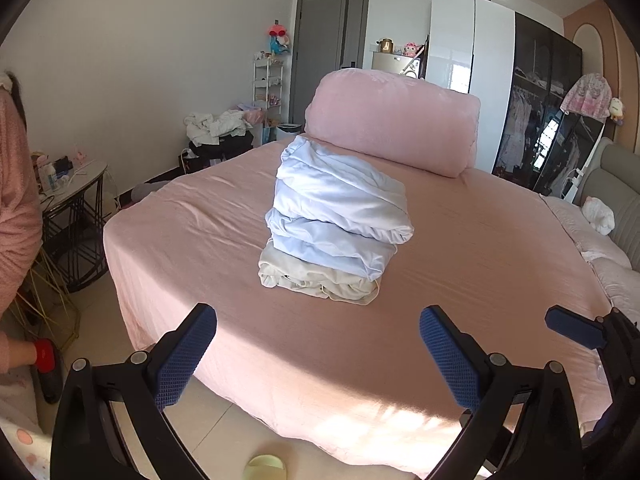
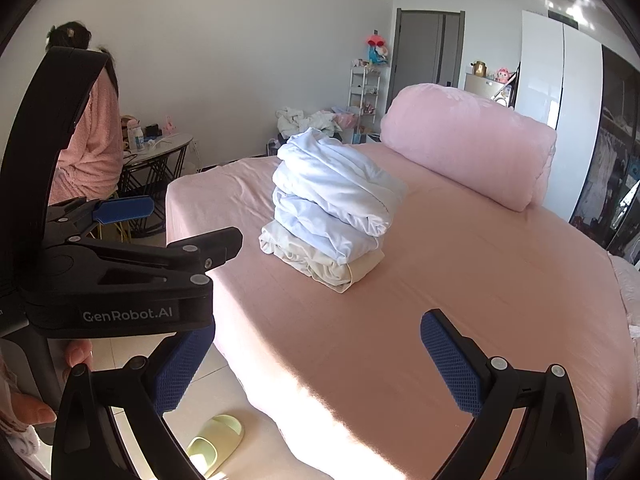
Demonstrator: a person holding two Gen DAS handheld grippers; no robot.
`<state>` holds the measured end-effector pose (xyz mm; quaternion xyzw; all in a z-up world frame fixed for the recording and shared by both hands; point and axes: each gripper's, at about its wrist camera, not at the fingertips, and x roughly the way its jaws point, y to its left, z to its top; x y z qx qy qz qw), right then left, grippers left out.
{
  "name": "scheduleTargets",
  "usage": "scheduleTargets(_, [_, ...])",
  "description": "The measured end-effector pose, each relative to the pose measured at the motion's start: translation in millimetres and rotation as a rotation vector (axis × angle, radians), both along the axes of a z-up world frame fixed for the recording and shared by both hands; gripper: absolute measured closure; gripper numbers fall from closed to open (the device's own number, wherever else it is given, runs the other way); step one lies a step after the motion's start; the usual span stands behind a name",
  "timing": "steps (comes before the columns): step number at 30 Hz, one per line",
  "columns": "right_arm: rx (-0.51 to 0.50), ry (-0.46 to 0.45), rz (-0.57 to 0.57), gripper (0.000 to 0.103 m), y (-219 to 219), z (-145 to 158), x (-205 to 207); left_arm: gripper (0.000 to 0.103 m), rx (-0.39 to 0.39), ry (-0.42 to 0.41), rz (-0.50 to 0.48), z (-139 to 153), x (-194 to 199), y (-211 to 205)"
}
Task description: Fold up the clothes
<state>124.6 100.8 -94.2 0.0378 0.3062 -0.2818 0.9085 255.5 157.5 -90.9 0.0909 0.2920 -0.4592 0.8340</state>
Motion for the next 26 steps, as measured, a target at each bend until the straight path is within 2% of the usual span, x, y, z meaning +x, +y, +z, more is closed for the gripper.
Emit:
scheduleTargets(2, [-0.006, 0.018, 0.01, 0.0, 3.1, -3.2, 1.1, 0.0, -0.017, 0.021, -0.001, 2.0, 2.4, 3.3])
scheduleTargets(6, [0.011, 0.064, 0.013, 0.0, 2.6, -11.8, 6.8, 0.0, -0.025, -0.059, 0.045, 8.6, 0.3, 10.4])
scheduleTargets(8, [0.017, 0.063, 0.015, 0.0, 2.6, -11.9, 7.9, 0.0, -0.026, -0.04, 0.029, 8.7, 2.2, 10.8])
scheduleTargets(12, [0.009, 0.062, 0.012, 0.0, 3.5, -10.0, 9.7, 0.0, 0.002, 0.056, 0.005, 1.7, 9.9, 9.0])
scheduleTargets(17, [0.02, 0.093, -0.001, 0.0, 1.9, -14.1, 11.6, 0.0, 0.077, -0.014, 0.038, -9.1, 0.5, 8.6])
scheduleTargets(21, [0.03, 0.111, -0.013, 0.0, -0.7, -17.6, 10.6, 0.0, 0.101, -0.074, 0.054, -11.0, -8.3, 9.3])
scheduleTargets(26, [0.051, 0.102, -0.031, 0.0, -4.7, -15.6, 7.7, 0.0, 0.097, -0.098, 0.03, -7.0, -16.5, 7.6])
